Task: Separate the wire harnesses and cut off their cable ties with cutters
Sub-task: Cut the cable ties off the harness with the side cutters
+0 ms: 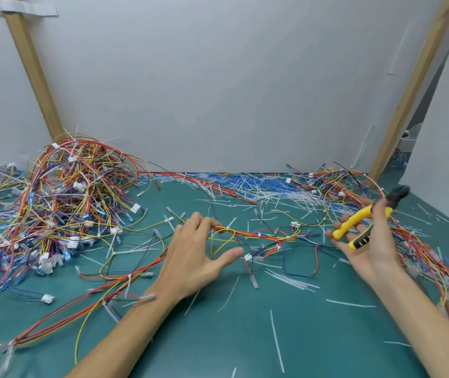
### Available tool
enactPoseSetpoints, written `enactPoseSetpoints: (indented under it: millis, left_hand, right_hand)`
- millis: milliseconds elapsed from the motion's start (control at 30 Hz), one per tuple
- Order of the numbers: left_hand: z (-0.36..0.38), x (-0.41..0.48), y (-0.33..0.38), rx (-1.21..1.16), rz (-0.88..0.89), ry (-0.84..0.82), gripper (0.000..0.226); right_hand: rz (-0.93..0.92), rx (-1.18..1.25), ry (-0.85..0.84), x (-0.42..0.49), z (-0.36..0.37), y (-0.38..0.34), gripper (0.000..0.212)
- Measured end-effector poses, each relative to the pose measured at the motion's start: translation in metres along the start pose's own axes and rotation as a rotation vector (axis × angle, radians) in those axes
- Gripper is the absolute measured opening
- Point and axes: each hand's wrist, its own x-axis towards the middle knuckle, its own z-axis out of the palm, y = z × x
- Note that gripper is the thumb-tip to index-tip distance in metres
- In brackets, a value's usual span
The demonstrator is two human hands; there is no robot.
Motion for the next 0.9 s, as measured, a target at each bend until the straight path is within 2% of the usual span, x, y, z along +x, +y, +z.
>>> enactPoseSetpoints:
  millis: [67, 133, 200, 267, 333, 500, 633, 733, 900]
  left_hand:
    - [-0.001, -0.001, 0.000, -0.010, -0.004, -0.031, 0.062]
    - [-0.001, -0.001, 0.001, -0.022, 0.002, -0.037, 0.051]
    - [0.000, 0.000, 0.000, -0.033, 0.001, -0.031, 0.042]
    - [0.003, -0.001, -0.002, -0.039, -0.003, -0.026, 0.035]
    - [0.005, -0.001, -0.003, -0.018, 0.012, -0.026, 0.030]
    - [0.007, -0.001, -0.002, 0.059, 0.053, -0.004, 0.027]
    - [0.007, -0.004, 0.005, 0.118, 0.059, -0.007, 0.041]
    - [0.007, -0.005, 0.010, 0.150, 0.092, -0.015, 0.044]
    - [0.006, -0.007, 0.016, 0.197, 0.164, 0.027, 0.031]
  right_hand:
    - [-0.112, -0.265, -0.106, -0.008, 0.006, 0.001, 0.013]
    - [-0.298, -0.659, -0.188, -0.013, 0.009, 0.008, 0.031]
    - [-0.513, -1.042, -0.188, -0.023, 0.016, 0.016, 0.029]
    - [-0.721, -1.324, -0.189, -0.038, 0.024, 0.026, 0.027]
    - [-0.875, -1.527, -0.227, -0.050, 0.030, 0.034, 0.036]
    - [-0.969, -1.718, -0.246, -0.056, 0.029, 0.043, 0.053]
    - [-1.049, -1.725, -0.273, -0.056, 0.028, 0.045, 0.046]
    - [-1.038, -1.702, -0.287, -0.058, 0.029, 0.050, 0.042]
    - [-0.969, -1.688, -0.305, -0.059, 0.029, 0.054, 0.045]
